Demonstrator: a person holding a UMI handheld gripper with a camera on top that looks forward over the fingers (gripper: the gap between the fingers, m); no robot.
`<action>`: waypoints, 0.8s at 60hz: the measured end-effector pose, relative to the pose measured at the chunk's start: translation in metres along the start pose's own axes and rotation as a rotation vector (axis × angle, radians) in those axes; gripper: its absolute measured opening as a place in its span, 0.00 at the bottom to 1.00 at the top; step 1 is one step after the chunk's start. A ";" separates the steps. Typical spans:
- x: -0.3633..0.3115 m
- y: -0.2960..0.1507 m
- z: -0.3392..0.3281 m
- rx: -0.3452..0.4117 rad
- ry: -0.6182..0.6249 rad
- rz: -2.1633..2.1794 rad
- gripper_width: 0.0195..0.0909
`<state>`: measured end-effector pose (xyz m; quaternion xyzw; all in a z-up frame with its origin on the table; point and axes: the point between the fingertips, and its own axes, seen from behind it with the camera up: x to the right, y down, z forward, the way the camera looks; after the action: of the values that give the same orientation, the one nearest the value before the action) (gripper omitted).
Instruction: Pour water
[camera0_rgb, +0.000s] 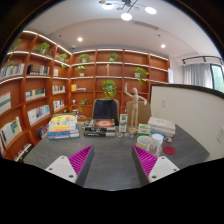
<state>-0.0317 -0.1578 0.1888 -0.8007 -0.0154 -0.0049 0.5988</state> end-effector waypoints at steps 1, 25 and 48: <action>0.000 0.004 0.000 -0.002 -0.001 -0.007 0.84; 0.113 0.096 0.042 -0.004 0.050 0.078 0.84; 0.129 0.094 0.103 0.028 0.014 0.000 0.64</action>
<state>0.0990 -0.0831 0.0726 -0.7922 -0.0111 -0.0102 0.6100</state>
